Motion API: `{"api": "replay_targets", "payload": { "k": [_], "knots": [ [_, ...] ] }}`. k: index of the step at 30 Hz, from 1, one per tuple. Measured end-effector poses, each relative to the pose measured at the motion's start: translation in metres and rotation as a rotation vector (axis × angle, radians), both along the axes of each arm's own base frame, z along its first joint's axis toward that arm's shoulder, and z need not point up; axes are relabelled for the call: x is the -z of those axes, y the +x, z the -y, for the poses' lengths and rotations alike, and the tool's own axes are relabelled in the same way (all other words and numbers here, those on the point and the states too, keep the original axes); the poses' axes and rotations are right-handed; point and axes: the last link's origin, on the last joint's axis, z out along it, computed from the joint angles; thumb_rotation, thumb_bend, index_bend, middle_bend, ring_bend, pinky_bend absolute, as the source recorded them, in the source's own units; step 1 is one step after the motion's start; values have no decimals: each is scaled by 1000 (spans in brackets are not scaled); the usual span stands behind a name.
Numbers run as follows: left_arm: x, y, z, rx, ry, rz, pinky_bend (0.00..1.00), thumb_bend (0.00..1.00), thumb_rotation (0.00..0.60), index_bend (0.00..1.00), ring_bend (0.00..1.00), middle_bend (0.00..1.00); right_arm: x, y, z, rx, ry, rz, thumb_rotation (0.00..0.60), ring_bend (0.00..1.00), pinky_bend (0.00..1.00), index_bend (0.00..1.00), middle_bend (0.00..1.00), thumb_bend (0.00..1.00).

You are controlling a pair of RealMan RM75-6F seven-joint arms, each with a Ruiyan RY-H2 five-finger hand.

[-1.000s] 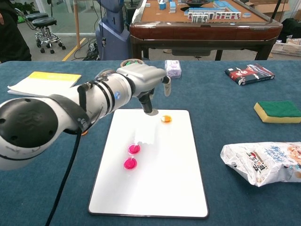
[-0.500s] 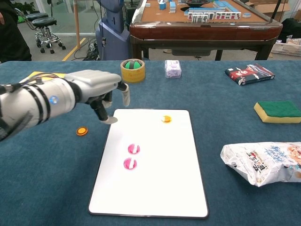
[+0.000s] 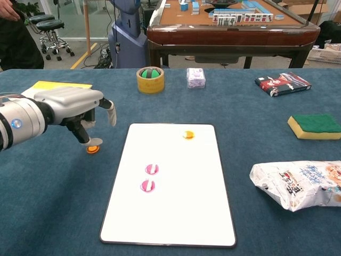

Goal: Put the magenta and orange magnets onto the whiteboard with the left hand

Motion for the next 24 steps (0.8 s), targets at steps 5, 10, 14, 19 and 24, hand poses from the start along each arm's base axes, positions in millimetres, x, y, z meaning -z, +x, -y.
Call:
{"api": "replay_targets", "payload": {
  "k": [5,10,14,19,24],
  "knots": [
    [6,-13,-2,-28,-7,-11,1000,309,600,460,1000,1000,-1,-1,0,3,-5,3,600,305,423,262,318,56],
    [12,-23,-3,-50,-16,-12,1000,309,600,463,1000,1000,0,-1,1,3,1,0,600,305,423,262,318,56],
    [13,-29,-4,-65,-13,-14,1000,309,600,463,1000,1000,1,0,1,4,2,-2,600,305,423,262,317,56],
    [15,-35,-6,-80,-10,-19,1000,309,600,464,1000,1000,1,0,1,5,4,-3,600,305,423,262,318,57],
    [17,-40,-8,-102,-12,-17,1000,309,600,469,1000,1000,1,0,2,6,5,-3,600,305,423,262,318,57]
  ]
}}
